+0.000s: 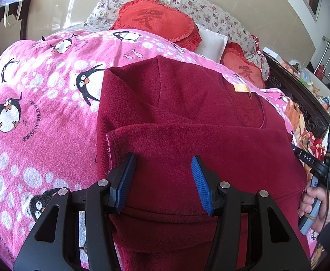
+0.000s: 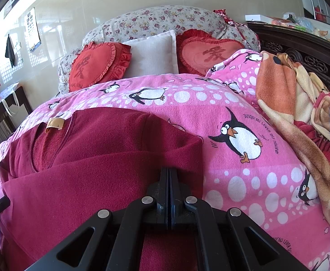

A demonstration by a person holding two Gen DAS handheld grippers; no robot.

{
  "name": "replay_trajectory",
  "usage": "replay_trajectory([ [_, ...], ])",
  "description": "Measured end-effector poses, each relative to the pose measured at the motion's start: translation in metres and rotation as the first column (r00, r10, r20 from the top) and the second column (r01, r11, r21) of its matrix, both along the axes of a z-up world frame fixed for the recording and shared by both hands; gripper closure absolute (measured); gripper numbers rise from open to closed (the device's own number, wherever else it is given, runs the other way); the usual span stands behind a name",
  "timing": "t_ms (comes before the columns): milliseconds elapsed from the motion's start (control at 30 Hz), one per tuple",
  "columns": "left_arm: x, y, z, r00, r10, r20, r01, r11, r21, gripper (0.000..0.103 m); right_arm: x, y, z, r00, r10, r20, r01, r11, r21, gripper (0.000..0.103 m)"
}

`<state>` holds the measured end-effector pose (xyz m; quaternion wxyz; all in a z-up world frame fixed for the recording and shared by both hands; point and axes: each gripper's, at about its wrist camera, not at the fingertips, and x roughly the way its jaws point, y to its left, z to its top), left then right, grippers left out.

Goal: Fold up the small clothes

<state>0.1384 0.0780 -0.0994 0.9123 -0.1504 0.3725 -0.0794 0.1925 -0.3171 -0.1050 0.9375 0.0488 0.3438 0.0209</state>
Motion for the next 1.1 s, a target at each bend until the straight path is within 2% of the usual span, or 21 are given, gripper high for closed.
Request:
replay_trajectory([
  [100, 0.001, -0.004, 0.000, 1.000, 0.003, -0.006, -0.003, 1.000, 0.023, 0.052, 0.002, 0.001, 0.010, 0.999, 0.000, -0.044, -0.001, 1.000, -0.020, 0.103],
  [167, 0.004, -0.008, 0.000, 1.000, 0.001, -0.009, -0.001, 0.999, 0.033, 0.051, -0.007, -0.001, 0.028, 0.998, -0.020, -0.057, 0.019, 1.000, -0.021, 0.103],
  [300, 0.007, -0.018, 0.005, 0.998, -0.057, -0.012, 0.057, 0.997, 0.059, 0.031, -0.052, 0.000, 0.064, 1.000, 0.021, -0.010, -0.021, 0.997, -0.072, 0.100],
  [367, 0.007, -0.020, 0.012, 0.996, -0.074, -0.040, 0.078, 0.993, 0.085, 0.031, -0.085, -0.003, 0.075, 0.999, 0.046, -0.025, -0.048, 0.995, -0.091, 0.098],
  [433, 0.003, -0.012, 0.026, 0.990, -0.102, -0.097, 0.105, 0.994, 0.022, 0.031, -0.115, -0.007, 0.077, 0.995, 0.070, -0.065, -0.075, 0.993, -0.088, 0.092],
  [467, -0.005, -0.004, 0.034, 0.988, -0.117, -0.105, 0.116, 0.993, -0.019, 0.031, -0.135, -0.008, 0.075, 0.992, 0.086, -0.097, -0.095, 0.991, -0.093, 0.088],
  [500, -0.015, 0.003, 0.041, 0.987, -0.126, -0.101, 0.123, 0.992, -0.033, 0.031, -0.150, -0.008, 0.072, 0.988, 0.097, -0.117, -0.109, 0.989, -0.100, 0.076],
  [533, -0.023, 0.007, 0.046, 0.987, -0.131, -0.093, 0.129, 0.991, -0.030, 0.031, -0.175, -0.009, 0.068, 0.984, 0.115, -0.134, -0.131, 0.985, -0.115, 0.070],
  [633, -0.064, 0.023, 0.058, 0.982, -0.173, -0.069, 0.175, 0.984, 0.018, 0.031, -0.227, -0.010, 0.052, 0.975, 0.152, -0.162, -0.175, 0.975, -0.138, 0.070],
  [800, -0.136, 0.032, 0.028, 0.955, -0.238, -0.179, 0.243, 0.970, 0.006, 0.031, -0.281, -0.012, 0.023, 0.968, 0.164, -0.191, -0.178, 0.982, -0.059, 0.070],
  [867, -0.161, 0.031, 0.020, 0.950, -0.246, -0.195, 0.246, 0.969, -0.025, 0.031, -0.286, -0.007, 0.022, 0.969, 0.174, -0.178, -0.183, 0.982, -0.036, 0.070],
  [967, -0.197, 0.027, 0.000, 0.925, -0.281, -0.255, 0.257, 0.958, -0.124, 0.031, -0.294, 0.006, 0.024, 0.963, 0.223, -0.148, -0.229, 0.973, -0.025, 0.070],
  [1033, -0.215, 0.024, 0.000, 0.929, -0.282, -0.240, 0.259, 0.958, -0.123, 0.031, -0.298, 0.013, 0.027, 0.959, 0.254, -0.130, -0.255, 0.967, 0.005, 0.070],
  [1100, -0.232, 0.024, -0.003, 0.924, -0.287, -0.253, 0.246, 0.952, -0.181, 0.031, -0.302, 0.019, 0.025, 0.948, 0.290, -0.130, -0.289, 0.957, 0.030, 0.070],
])
